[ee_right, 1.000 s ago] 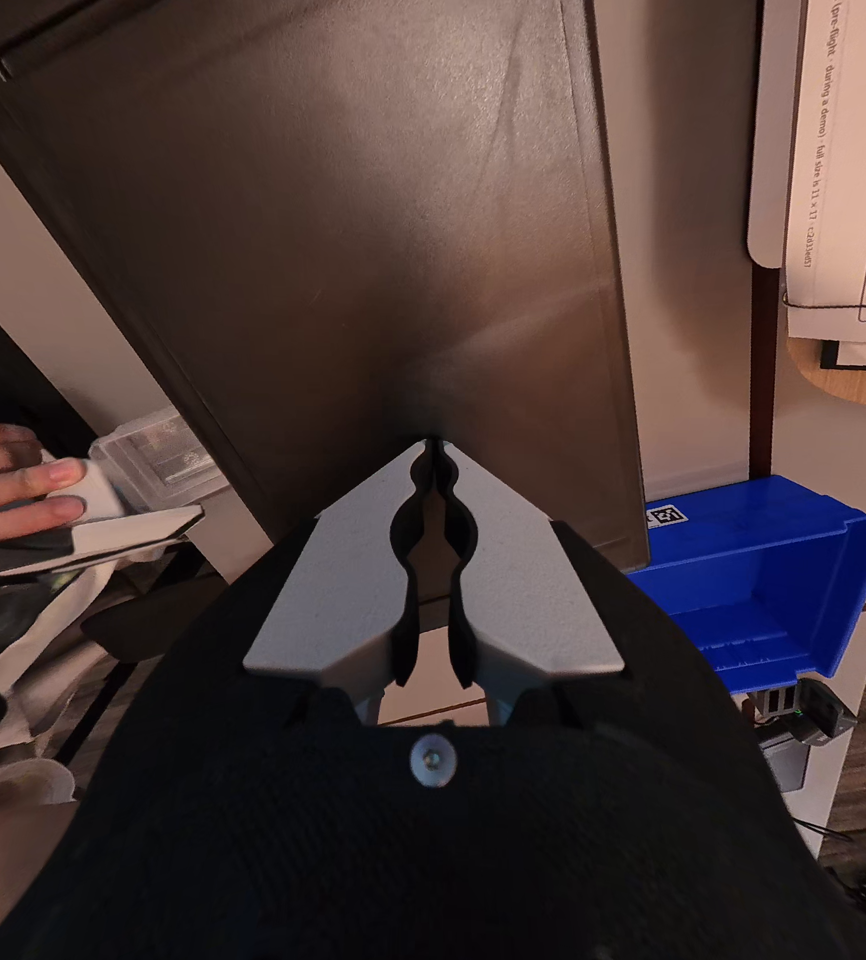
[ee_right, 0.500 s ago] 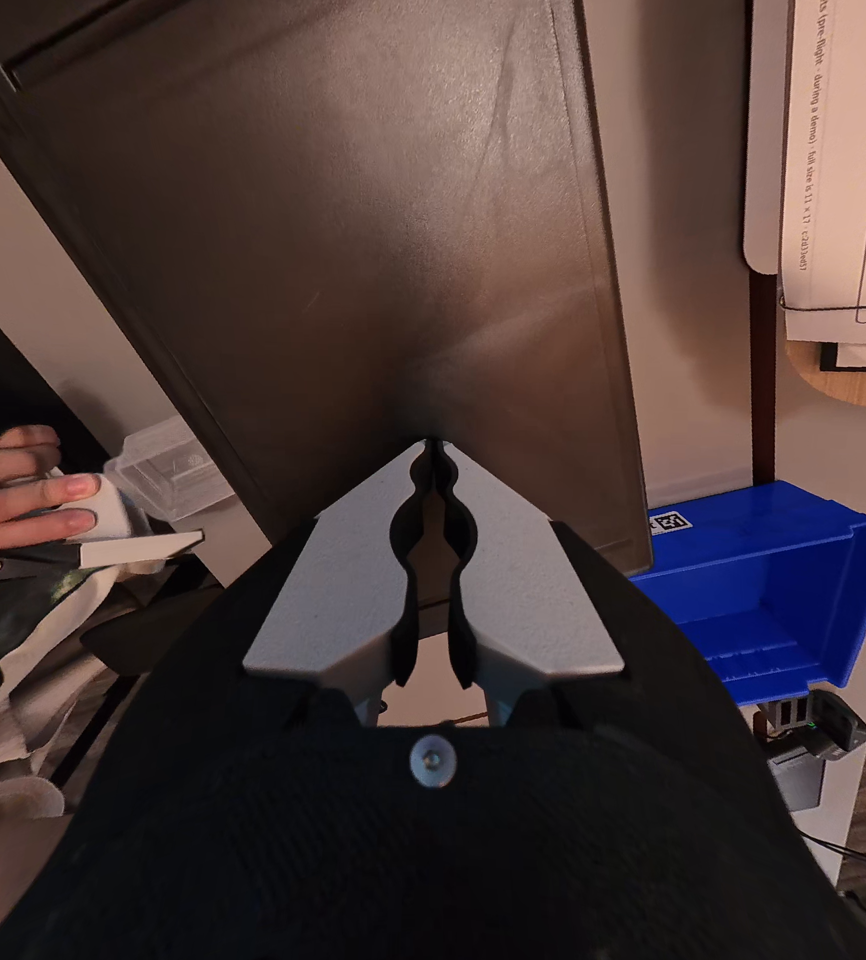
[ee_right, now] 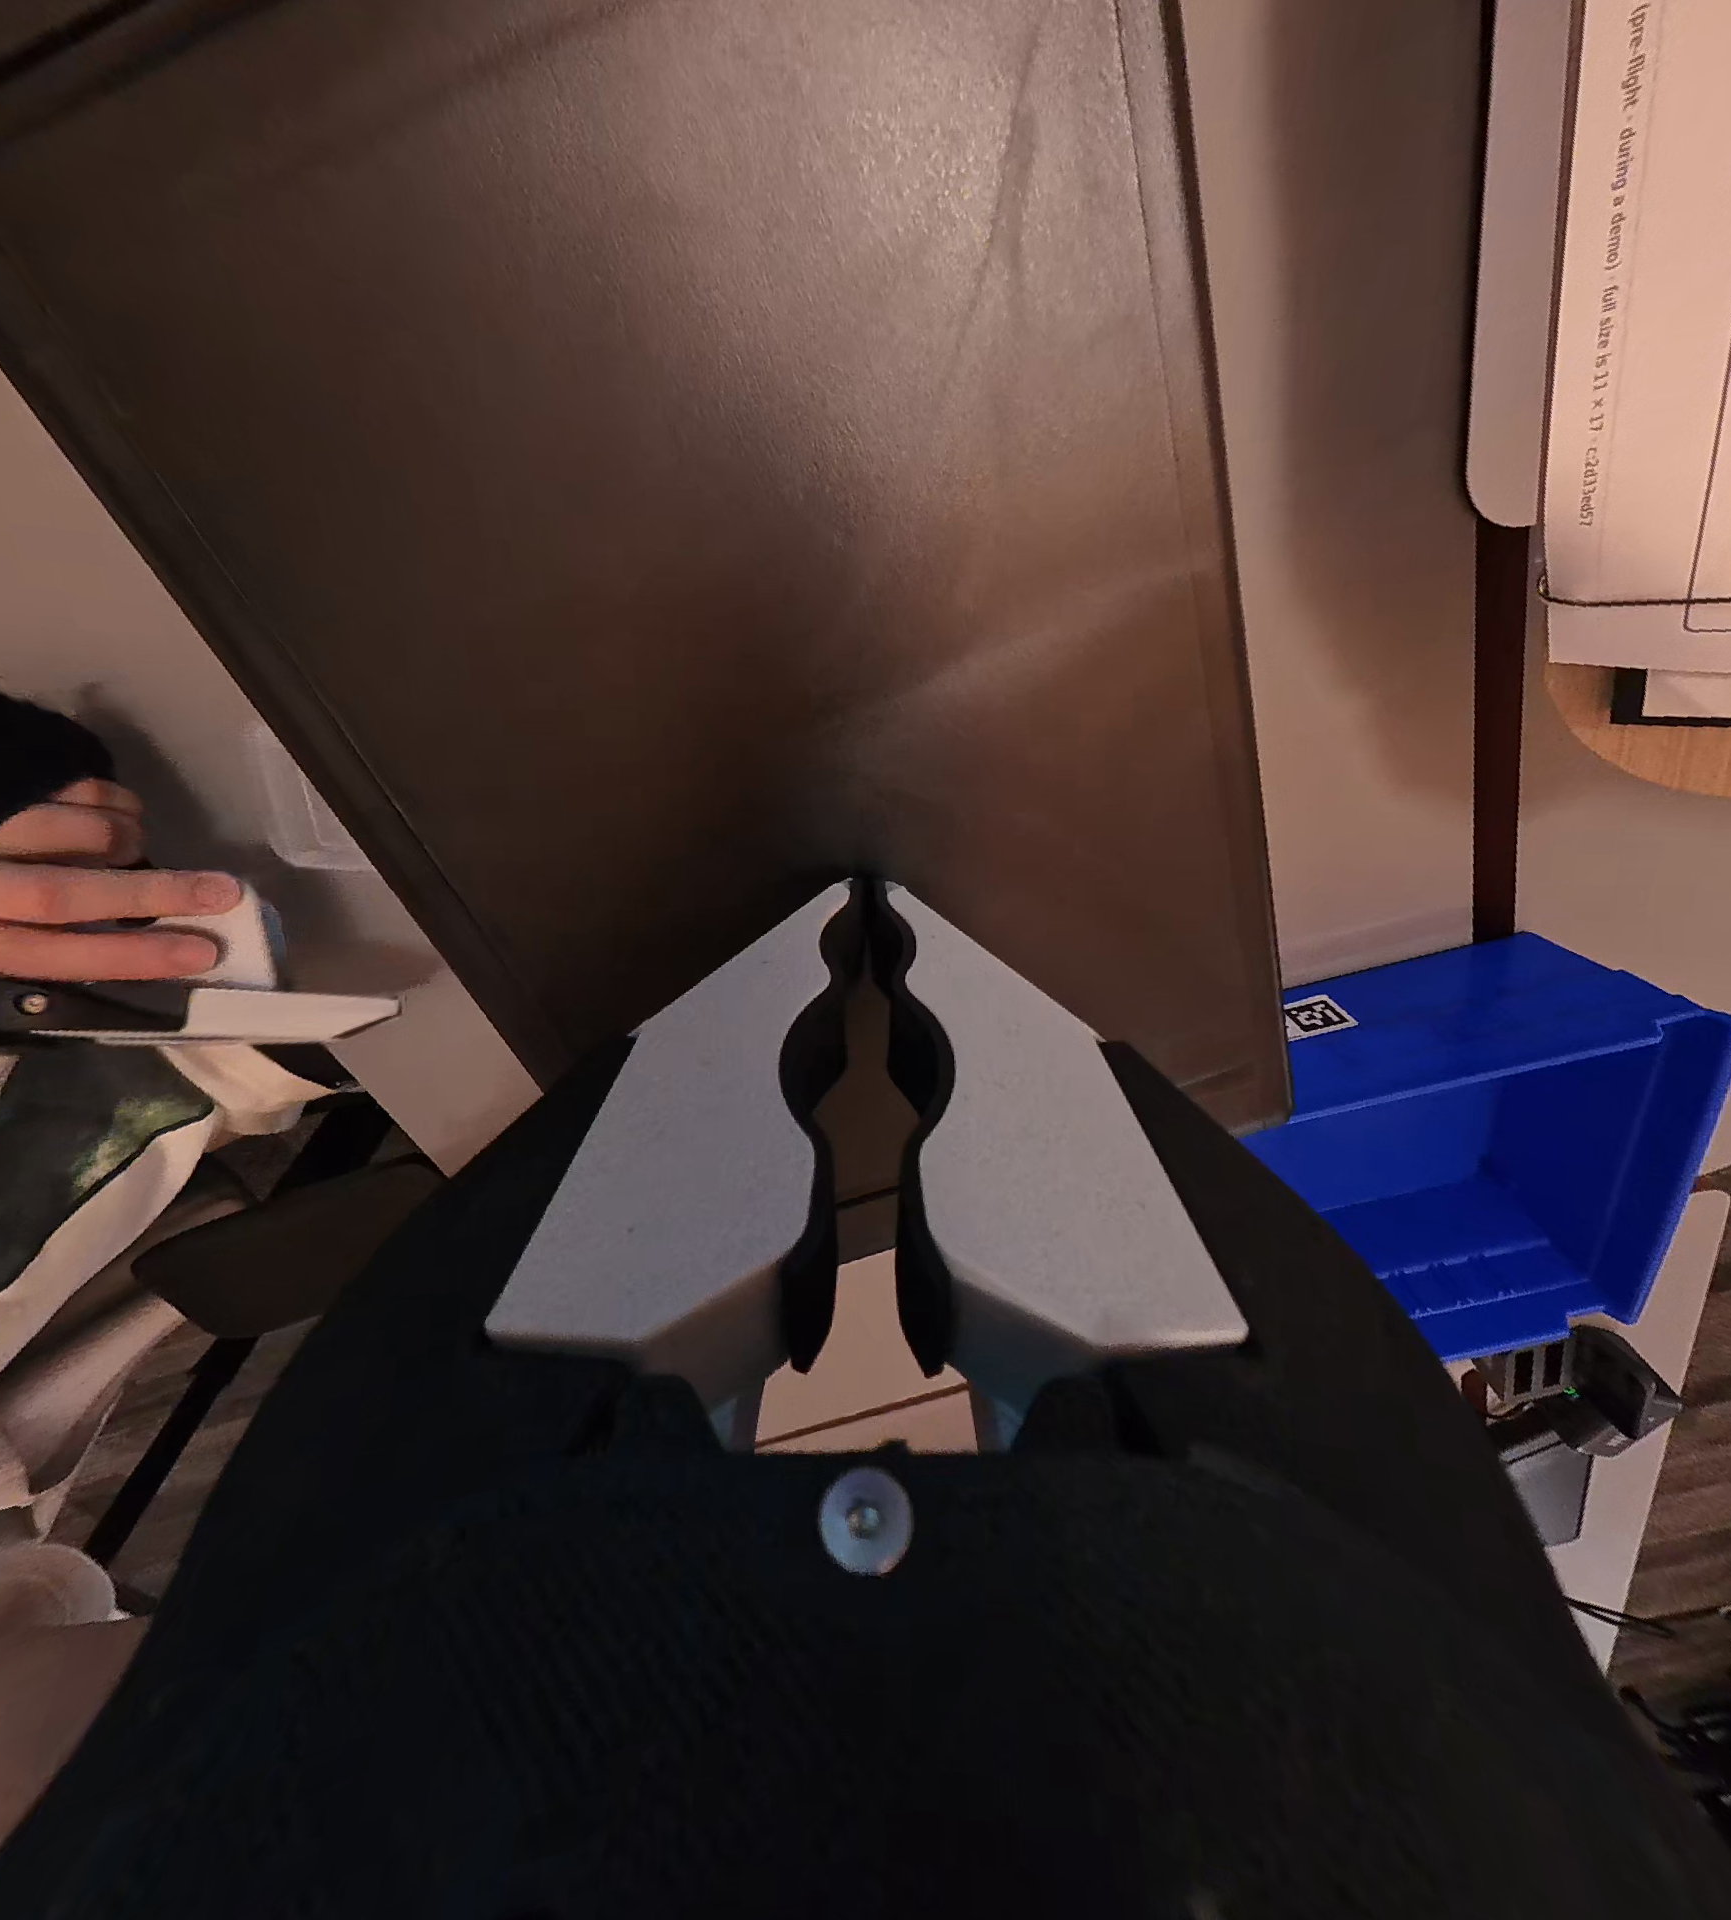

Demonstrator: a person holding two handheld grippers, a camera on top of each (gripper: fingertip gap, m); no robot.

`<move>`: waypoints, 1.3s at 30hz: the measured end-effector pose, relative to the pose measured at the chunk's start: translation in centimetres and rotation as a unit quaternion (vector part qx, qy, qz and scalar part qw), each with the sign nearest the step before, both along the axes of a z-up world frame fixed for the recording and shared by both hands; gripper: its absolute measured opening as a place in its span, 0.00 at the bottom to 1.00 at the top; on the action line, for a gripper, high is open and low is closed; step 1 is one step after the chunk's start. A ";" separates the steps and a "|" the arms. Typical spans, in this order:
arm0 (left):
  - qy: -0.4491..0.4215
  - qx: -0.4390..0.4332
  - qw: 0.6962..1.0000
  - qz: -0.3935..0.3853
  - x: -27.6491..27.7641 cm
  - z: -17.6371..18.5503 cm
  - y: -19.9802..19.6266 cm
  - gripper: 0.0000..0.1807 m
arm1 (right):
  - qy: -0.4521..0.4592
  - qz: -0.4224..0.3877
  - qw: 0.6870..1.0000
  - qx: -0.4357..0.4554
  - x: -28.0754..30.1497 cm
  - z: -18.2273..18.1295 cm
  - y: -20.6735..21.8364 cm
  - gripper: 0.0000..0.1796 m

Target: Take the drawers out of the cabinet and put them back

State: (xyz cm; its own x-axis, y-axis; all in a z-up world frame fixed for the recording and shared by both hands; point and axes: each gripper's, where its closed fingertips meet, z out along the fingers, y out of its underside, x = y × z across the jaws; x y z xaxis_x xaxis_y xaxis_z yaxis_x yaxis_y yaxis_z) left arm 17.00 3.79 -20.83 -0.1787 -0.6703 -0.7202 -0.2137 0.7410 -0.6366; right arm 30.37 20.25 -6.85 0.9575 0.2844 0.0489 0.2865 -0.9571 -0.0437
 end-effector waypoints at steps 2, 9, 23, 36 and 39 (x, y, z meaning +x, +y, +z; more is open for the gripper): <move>0.019 -0.047 0.998 -0.037 -0.7 0.4 -1.4 0.22 | -0.002 -0.001 1.000 -0.003 0.0 0.0 0.0 0.00; 0.215 -0.023 0.971 -0.106 -6.0 -0.8 1.8 0.28 | -0.011 -0.003 1.000 -0.009 0.0 0.0 0.0 0.00; 0.264 0.264 0.925 -0.069 -5.4 -5.7 7.5 0.10 | -0.022 -0.005 1.000 -0.019 0.0 0.0 0.0 0.00; 0.352 0.218 0.908 -0.057 -6.7 -0.7 6.1 0.09 | -0.019 -0.006 1.000 -0.020 0.0 0.0 0.0 0.00; 0.410 0.179 0.891 -0.074 -6.0 1.0 6.3 0.09 | -0.018 -0.007 1.000 -0.021 0.0 0.0 0.0 0.00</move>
